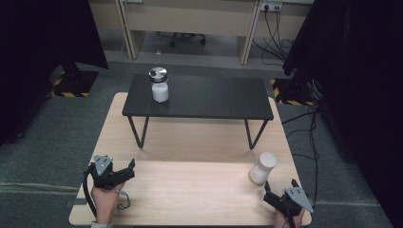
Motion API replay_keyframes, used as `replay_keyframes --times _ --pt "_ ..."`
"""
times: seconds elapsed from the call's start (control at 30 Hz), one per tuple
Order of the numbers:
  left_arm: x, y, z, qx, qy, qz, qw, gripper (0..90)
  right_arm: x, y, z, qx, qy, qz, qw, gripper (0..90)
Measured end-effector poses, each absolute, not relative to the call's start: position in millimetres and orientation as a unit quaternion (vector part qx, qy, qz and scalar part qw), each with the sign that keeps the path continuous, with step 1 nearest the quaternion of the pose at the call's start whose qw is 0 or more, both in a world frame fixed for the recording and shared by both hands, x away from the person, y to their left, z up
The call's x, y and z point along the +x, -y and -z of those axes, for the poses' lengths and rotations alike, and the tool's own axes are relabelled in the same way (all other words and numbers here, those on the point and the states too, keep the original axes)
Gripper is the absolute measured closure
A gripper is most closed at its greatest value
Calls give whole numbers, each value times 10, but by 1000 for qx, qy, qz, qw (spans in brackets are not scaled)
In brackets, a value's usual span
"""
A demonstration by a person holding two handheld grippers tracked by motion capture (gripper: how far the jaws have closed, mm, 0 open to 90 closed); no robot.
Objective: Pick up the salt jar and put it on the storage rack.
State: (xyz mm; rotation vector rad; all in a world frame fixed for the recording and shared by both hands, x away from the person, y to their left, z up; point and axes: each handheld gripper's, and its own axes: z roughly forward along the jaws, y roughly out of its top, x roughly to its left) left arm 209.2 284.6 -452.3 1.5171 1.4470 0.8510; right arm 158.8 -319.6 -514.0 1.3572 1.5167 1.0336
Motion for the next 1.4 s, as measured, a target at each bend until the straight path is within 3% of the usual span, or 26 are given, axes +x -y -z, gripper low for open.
replay_keyframes --times 0.4,1.4 --pt "1920 -2937 4767 598 -594 -351 409 0 1589 3180 5142 537 -607 -408 420 3" --pt "1861 -2973 4921 593 -601 -345 411 0 1597 3125 5144 533 -612 -395 430 3"
